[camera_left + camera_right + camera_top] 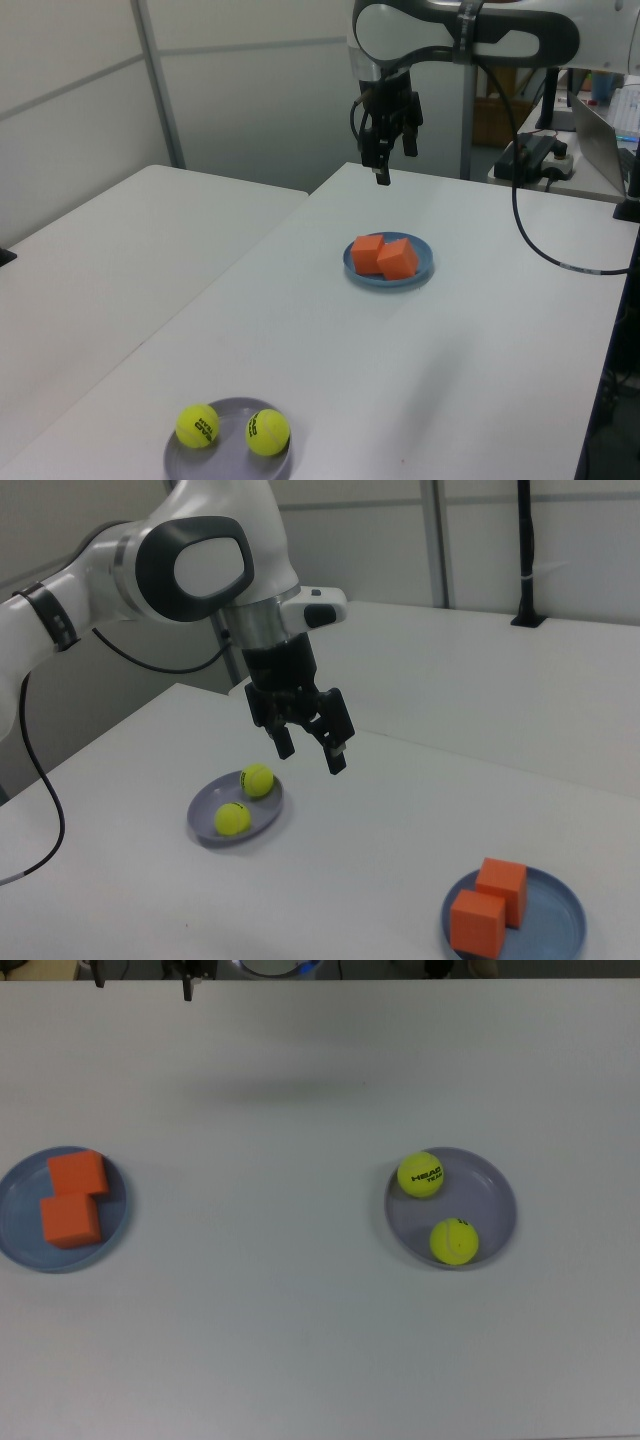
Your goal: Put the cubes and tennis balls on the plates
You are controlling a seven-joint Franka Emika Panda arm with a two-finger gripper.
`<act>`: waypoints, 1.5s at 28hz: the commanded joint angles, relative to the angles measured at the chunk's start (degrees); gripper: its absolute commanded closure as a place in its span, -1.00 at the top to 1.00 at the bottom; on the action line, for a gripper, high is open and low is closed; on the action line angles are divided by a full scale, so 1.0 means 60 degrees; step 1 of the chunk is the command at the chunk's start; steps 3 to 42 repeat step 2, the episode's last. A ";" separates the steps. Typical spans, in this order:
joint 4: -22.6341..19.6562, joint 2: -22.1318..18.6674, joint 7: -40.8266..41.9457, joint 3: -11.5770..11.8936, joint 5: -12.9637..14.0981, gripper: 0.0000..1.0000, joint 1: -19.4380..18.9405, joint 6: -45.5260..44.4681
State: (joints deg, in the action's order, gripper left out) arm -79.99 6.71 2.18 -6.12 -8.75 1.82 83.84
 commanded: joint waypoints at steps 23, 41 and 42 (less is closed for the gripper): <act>-0.0174 -0.0108 0.0209 0.0067 0.0155 1.00 0.0004 0.0192; -0.0174 -0.0108 0.0209 0.0067 0.0155 1.00 0.0004 0.0192; -0.0174 -0.0108 0.0209 0.0067 0.0155 1.00 0.0004 0.0192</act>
